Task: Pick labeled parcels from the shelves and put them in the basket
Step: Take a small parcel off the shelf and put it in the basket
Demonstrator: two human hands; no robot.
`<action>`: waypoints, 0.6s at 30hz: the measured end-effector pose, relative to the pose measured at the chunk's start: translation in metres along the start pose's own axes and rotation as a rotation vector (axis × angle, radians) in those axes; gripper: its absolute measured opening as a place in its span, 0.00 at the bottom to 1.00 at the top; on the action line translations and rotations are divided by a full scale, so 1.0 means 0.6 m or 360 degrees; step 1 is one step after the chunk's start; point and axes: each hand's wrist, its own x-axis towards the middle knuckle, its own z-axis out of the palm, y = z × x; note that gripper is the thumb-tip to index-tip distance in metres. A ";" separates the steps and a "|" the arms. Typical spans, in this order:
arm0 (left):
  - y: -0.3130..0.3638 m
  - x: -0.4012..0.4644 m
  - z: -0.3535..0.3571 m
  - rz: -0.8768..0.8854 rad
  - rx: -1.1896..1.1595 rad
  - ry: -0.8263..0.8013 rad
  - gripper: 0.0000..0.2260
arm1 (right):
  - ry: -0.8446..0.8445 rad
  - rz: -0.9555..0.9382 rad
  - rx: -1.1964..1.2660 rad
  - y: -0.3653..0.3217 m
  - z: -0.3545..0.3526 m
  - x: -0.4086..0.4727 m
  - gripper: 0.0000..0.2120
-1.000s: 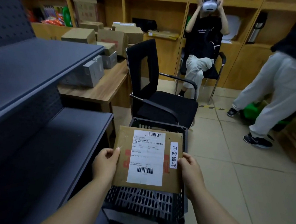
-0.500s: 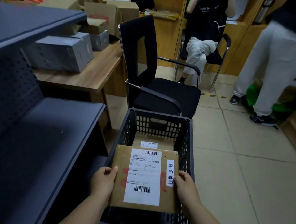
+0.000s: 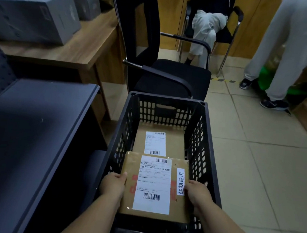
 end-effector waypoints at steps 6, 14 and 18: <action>-0.029 0.036 0.035 -0.0029 0.0215 -0.0054 0.16 | 0.0017 0.0160 0.0095 0.028 0.019 0.052 0.12; -0.051 0.073 0.065 -0.0117 0.0472 -0.0204 0.14 | 0.0028 0.0287 0.0004 0.051 0.033 0.096 0.11; -0.059 0.089 0.076 -0.0207 0.0511 -0.0242 0.13 | -0.0001 0.0271 -0.0101 0.050 0.039 0.105 0.14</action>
